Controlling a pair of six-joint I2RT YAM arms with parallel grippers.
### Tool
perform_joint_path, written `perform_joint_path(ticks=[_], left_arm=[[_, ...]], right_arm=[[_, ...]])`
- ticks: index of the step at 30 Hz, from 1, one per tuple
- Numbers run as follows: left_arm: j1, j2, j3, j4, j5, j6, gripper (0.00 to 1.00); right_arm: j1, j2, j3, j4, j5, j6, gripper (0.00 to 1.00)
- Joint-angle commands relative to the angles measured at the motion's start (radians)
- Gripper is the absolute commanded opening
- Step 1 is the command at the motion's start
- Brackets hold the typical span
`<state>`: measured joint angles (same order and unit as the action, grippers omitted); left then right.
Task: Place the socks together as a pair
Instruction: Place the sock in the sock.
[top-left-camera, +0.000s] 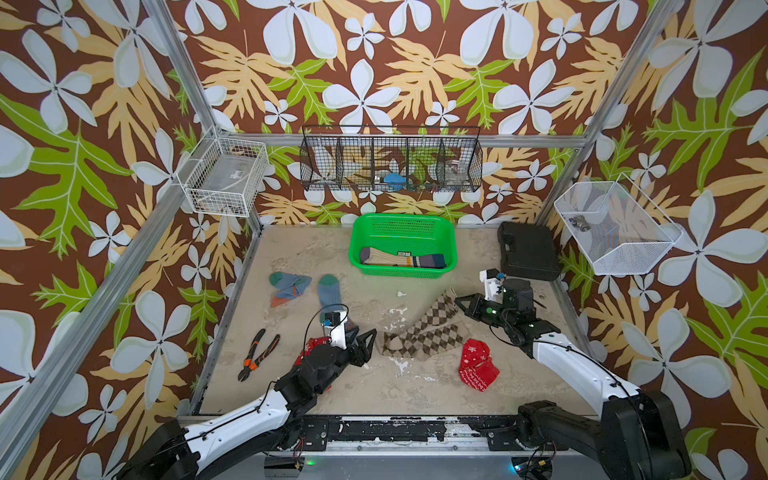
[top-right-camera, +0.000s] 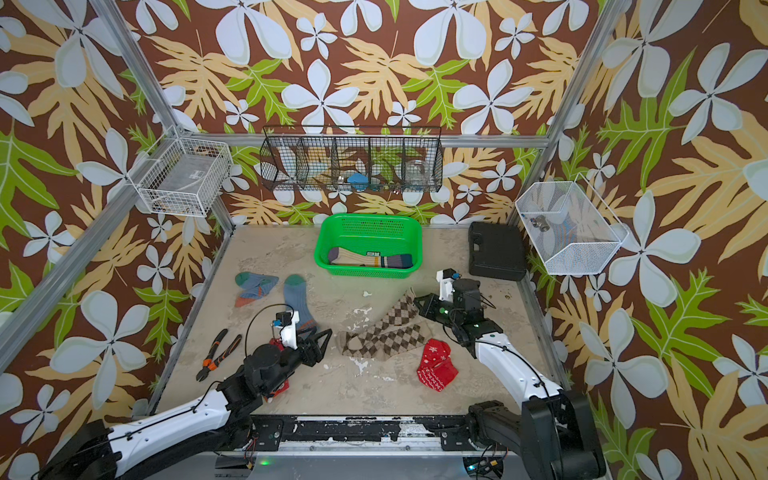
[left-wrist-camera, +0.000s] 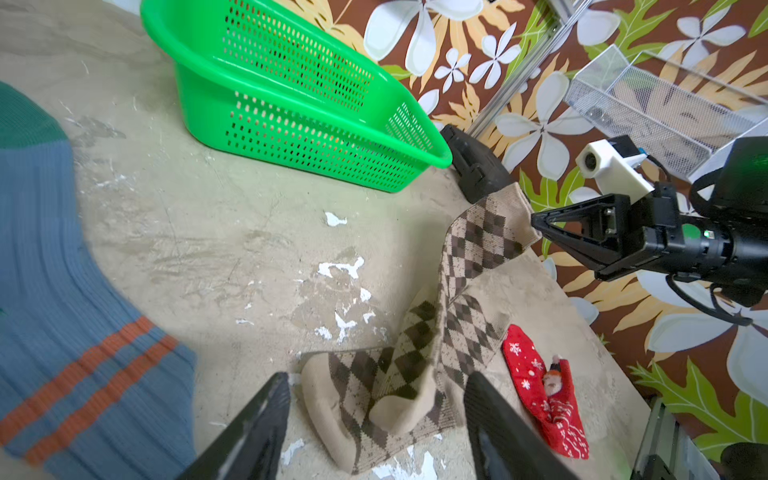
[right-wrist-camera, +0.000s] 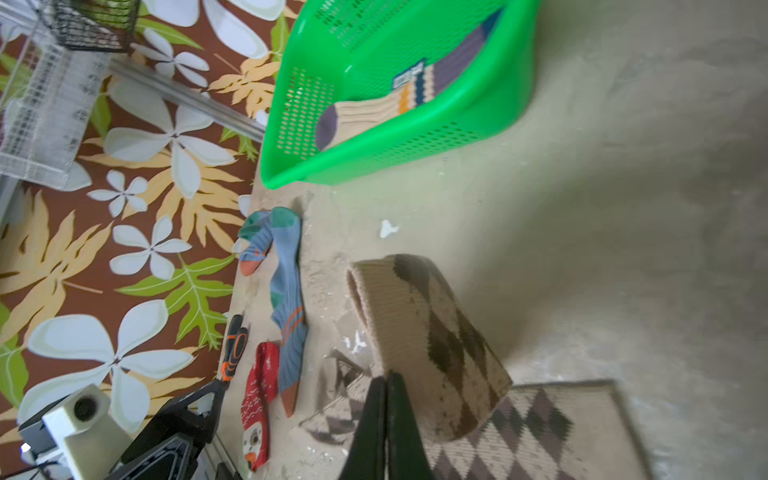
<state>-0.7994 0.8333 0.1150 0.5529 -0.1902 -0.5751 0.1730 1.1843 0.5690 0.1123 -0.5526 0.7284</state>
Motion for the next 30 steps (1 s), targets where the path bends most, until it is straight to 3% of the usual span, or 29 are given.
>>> perform_joint_path(ticks=[1, 9, 11, 17, 23, 30], left_arm=[[0.001, 0.087, 0.019, 0.086, 0.075, -0.012, 0.69], [-0.014, 0.308, 0.08, 0.17, 0.236, 0.048, 0.7], [-0.067, 0.321, 0.074, 0.186, 0.192, 0.089, 0.71], [-0.295, 0.355, 0.034, 0.252, -0.087, 0.232, 0.72], [-0.312, 0.503, 0.055, 0.307, -0.223, 0.283, 0.77], [-0.322, 0.651, 0.127, 0.379, -0.193, 0.328, 0.78]], right_arm=[[-0.028, 0.039, -0.02, 0.101, -0.004, -0.023, 0.0], [-0.044, 0.154, -0.006, 0.153, -0.018, -0.042, 0.0], [-0.044, 0.159, -0.002, 0.153, -0.023, -0.05, 0.0], [-0.044, 0.149, 0.001, 0.13, -0.031, -0.076, 0.0], [-0.044, 0.136, 0.004, 0.113, -0.059, -0.095, 0.0], [-0.044, 0.116, 0.005, 0.094, -0.078, -0.114, 0.0]])
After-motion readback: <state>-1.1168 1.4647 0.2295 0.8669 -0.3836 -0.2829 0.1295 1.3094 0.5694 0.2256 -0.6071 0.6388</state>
